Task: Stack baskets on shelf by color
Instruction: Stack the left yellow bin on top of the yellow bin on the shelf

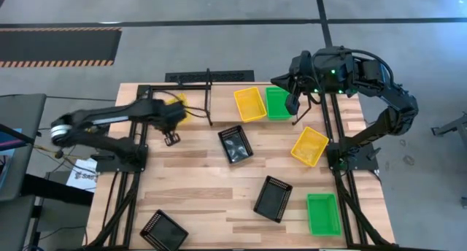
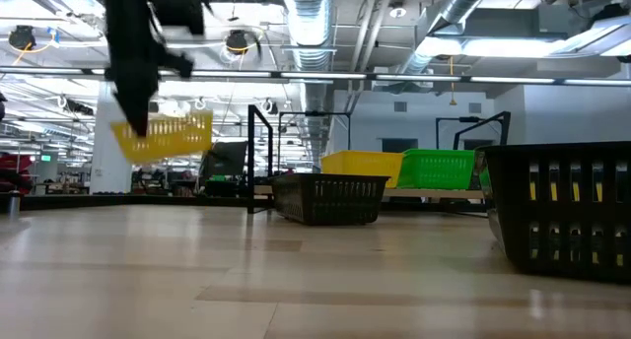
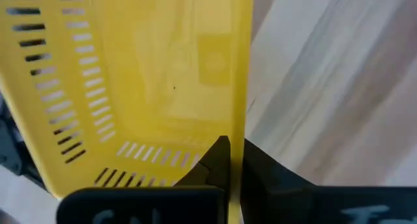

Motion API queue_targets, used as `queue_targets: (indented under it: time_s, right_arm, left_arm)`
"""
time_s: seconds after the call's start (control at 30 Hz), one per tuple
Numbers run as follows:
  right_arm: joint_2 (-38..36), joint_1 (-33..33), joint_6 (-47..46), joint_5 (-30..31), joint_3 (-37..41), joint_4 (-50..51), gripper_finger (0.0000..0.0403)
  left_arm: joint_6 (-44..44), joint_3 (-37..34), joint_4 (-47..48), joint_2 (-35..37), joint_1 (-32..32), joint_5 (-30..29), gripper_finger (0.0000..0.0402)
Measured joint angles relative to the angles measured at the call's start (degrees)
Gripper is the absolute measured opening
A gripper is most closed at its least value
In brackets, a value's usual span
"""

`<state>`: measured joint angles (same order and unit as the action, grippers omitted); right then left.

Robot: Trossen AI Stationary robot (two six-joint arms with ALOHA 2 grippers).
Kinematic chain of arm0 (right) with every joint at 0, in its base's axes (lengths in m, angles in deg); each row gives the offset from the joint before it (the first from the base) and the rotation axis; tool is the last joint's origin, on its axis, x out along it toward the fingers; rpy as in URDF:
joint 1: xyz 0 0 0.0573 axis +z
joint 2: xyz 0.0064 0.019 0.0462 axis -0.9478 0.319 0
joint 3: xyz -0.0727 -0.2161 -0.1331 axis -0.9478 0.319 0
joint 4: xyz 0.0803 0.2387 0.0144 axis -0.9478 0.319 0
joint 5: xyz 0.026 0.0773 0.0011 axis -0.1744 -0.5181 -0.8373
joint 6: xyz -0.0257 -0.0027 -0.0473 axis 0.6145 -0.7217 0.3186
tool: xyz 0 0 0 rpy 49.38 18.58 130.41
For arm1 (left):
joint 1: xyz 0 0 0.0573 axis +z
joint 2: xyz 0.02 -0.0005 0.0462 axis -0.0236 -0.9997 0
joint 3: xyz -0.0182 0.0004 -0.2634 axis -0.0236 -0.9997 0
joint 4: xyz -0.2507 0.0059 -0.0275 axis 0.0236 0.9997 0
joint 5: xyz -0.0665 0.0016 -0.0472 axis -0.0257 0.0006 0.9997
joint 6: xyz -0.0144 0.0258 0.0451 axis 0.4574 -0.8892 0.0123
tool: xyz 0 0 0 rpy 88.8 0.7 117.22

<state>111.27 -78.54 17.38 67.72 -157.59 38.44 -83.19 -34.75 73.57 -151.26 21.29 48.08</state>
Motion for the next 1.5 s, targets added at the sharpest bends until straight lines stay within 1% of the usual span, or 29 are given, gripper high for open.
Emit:
queue_targets:
  time_s: [0.17,0.27,0.33,0.4,0.53,0.67,0.77,0.83,0.93,1.03,1.1,1.2,1.3,1.5]
  right_arm:
    - [0.02,-0.51,-0.07,0.39,0.00,-0.18,0.0005]
    - [1.22,-0.50,-1.92,3.69,-0.11,-1.91,0.0003]
    - [2.76,-0.52,-1.82,4.17,-0.02,-2.78,0.0003]
    - [4.95,-0.52,-0.15,3.27,-0.02,-4.86,0.0008]
    - [9.51,-1.50,4.60,-3.19,-0.01,-8.37,0.0025]
    - [13.21,-3.96,7.43,-12.13,0.02,-11.16,0.0030]
    - [14.16,-6.14,10.29,-18.40,-0.01,-13.32,0.0029]
    - [14.23,-8.41,10.01,-24.40,0.00,-13.80,0.0028]
    - [14.25,-12.29,5.88,-34.64,0.00,-15.94,0.0026]
    - [14.25,-15.89,0.77,-40.72,0.00,-18.00,0.0024]
    - [14.25,-17.88,-0.71,-42.03,-0.39,-17.07,0.0026]
    - [15.09,-19.77,-0.88,-42.20,-2.24,-12.92,0.0035]
    - [17.60,-20.13,-0.06,-42.04,-4.85,-6.34,0.0047]
    - [24.41,-18.26,4.20,-42.21,-10.59,-0.76,0.0074]
  left_arm:
    - [11.53,4.99,-0.72,13.11,-3.58,-0.45,0.0000]
    - [17.28,7.73,-1.70,17.75,-5.58,-4.16,0.0000]
    - [17.57,8.73,-1.53,19.42,-6.97,-5.99,0.0000]
    - [16.07,8.98,-1.51,20.35,-8.43,-5.64,0.0000]
    - [12.57,8.97,-1.68,20.38,-11.94,1.86,0.0000]
    - [13.30,8.98,-2.77,19.45,-16.85,6.20,0.0000]
    - [13.28,8.96,-2.59,17.69,-21.40,7.39,0.0000]
    - [13.97,8.96,-2.57,15.84,-24.67,5.78,0.0000]
    - [14.37,8.96,-2.29,11.64,-29.12,1.27,0.0000]
    - [15.44,8.96,-2.06,6.47,-32.22,-2.22,0.0000]
    - [15.42,8.96,-2.03,2.76,-33.36,-2.18,0.0000]
    - [15.40,8.96,-2.39,-1.72,-34.20,-0.20,0.0000]
    - [15.46,8.96,-3.36,-5.42,-34.18,1.73,0.0000]
    - [14.54,8.96,-10.10,-8.16,-34.18,3.19,0.0000]
